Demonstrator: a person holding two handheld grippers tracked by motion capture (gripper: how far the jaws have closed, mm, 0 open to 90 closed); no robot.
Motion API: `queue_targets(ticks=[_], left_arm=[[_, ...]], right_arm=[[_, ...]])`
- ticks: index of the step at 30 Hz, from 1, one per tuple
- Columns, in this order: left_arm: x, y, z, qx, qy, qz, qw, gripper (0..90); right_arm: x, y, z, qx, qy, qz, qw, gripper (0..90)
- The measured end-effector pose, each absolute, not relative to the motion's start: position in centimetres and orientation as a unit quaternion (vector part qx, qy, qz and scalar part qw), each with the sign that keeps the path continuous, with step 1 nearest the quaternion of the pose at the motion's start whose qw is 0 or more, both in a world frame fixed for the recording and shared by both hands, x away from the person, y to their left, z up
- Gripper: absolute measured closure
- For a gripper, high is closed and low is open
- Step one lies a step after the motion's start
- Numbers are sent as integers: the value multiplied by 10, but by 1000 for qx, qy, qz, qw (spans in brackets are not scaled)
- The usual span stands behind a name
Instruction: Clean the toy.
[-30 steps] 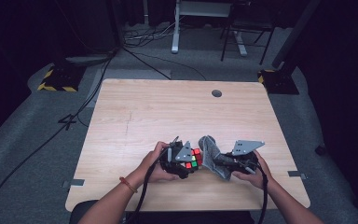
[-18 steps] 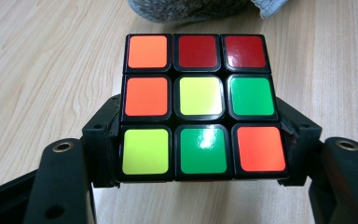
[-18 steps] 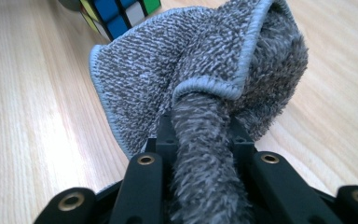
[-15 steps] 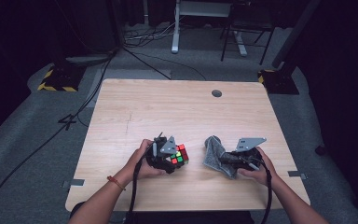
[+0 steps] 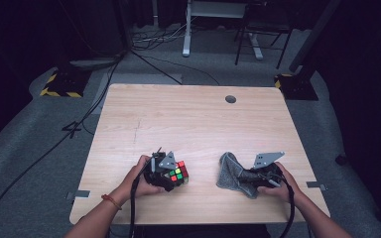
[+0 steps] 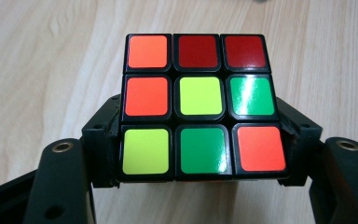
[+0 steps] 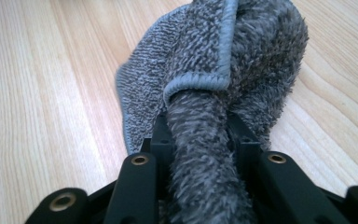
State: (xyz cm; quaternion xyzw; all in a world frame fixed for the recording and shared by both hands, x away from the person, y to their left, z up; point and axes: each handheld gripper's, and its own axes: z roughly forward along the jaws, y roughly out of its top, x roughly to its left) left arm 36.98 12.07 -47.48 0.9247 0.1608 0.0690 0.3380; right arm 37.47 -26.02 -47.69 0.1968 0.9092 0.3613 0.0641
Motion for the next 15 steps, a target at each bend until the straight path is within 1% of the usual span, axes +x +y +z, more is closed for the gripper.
queue_targets(ticks=[7, 10, 13, 15], left_arm=[[372, 124, -480, 920, 169, 56, 350, 319], [371, 125, -480, 917, 174, 60, 355, 314], [368, 124, -474, 916, 166, 80, 357, 298], [367, 127, -471, 913, 168, 82, 362, 283]], right_arm=[[371, -264, -484, 199, 905, 370, 67, 665], [369, -262, -485, 200, 905, 369, 73, 621], [367, -260, -481, 204, 904, 365, 88, 549], [366, -260, -479, 204, 903, 368, 92, 533]])
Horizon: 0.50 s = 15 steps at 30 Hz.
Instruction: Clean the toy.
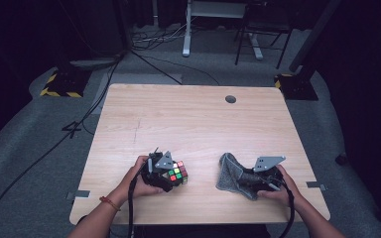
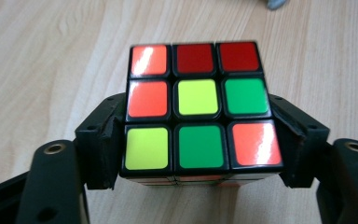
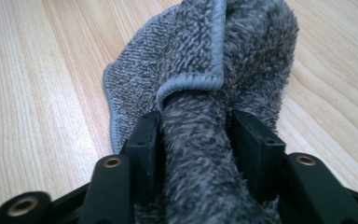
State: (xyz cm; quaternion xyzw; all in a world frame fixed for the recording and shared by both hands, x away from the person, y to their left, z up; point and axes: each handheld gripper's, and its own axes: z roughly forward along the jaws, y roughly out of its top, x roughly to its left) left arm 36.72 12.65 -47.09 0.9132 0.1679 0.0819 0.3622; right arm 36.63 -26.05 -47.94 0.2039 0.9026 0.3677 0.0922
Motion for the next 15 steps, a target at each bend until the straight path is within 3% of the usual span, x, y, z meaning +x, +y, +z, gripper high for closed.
queue_targets(ticks=[8, 15], left_arm=[[364, 140, -459, 907, 183, 96, 367, 175], [358, 153, -456, 903, 194, 118, 365, 158]], right_arm=[[363, -266, -463, 213, 887, 394, 115, 405], [364, -270, -455, 219, 884, 390, 135, 323]])
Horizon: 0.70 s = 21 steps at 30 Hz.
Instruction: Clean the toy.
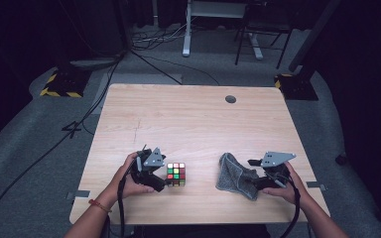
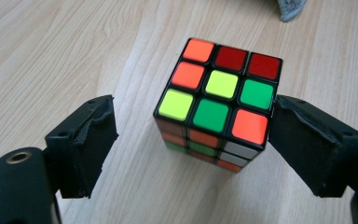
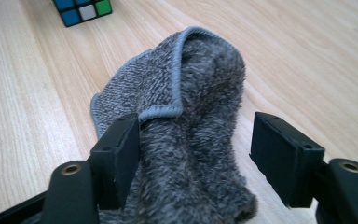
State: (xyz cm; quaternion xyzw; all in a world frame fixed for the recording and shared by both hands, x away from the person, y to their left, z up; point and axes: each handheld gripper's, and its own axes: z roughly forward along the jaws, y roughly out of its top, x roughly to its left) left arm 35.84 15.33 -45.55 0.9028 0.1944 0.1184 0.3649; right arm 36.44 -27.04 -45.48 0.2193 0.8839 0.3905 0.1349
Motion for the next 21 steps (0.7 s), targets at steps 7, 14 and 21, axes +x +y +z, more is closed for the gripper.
queue_targets(ticks=[7, 14, 21], left_arm=[[354, 164, -456, 908, 198, 137, 343, 158], [350, 177, -458, 904, 212, 147, 340, 163], [347, 187, -456, 900, 226, 160, 336, 162]], right_arm=[[365, -279, -446, 217, 886, 378, 161, 336], [365, -297, -443, 239, 874, 394, 155, 325], [354, -304, -433, 234, 867, 411, 155, 308]])
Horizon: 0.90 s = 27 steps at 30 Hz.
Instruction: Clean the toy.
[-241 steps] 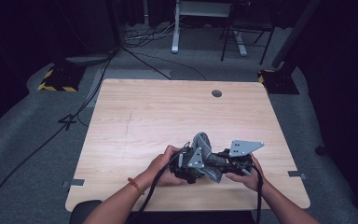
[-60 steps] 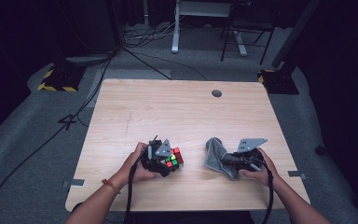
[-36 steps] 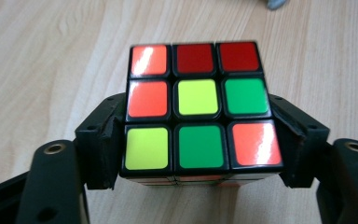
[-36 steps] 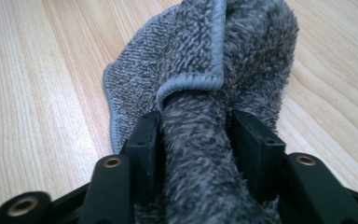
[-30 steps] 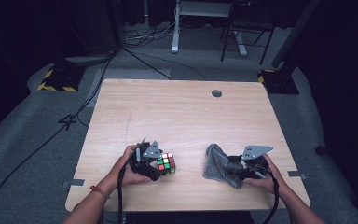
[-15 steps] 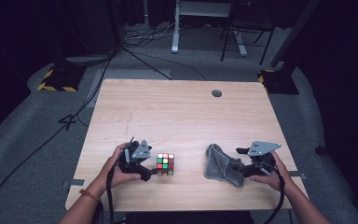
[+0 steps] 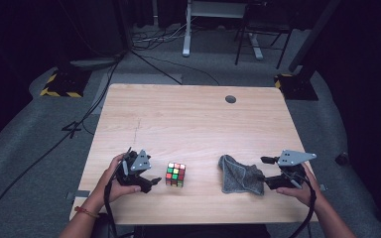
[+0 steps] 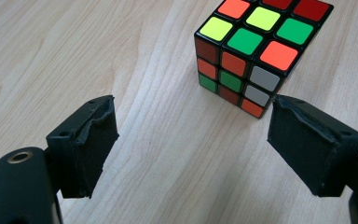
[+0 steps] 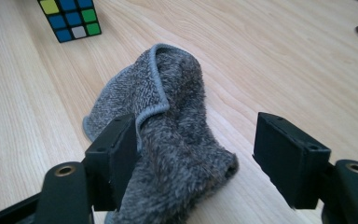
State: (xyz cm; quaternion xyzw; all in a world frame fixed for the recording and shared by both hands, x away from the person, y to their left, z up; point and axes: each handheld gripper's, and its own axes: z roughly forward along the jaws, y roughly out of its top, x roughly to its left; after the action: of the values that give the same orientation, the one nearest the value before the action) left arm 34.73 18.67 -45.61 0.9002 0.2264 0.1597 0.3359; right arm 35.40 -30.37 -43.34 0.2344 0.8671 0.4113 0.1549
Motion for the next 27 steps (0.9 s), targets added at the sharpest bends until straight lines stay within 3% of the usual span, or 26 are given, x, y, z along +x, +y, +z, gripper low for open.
queue_targets(ticks=[8, 19, 27], left_arm=[[346, 200, -464, 901, 243, 162, 320, 162], [349, 212, -484, 910, 249, 176, 281, 164], [349, 215, -490, 907, 263, 164, 287, 161]], right_arm=[[353, -329, -438, 263, 864, 390, 177, 310], [364, -367, -477, 338, 856, 333, 205, 304], [367, -393, -500, 397, 825, 358, 182, 288]])
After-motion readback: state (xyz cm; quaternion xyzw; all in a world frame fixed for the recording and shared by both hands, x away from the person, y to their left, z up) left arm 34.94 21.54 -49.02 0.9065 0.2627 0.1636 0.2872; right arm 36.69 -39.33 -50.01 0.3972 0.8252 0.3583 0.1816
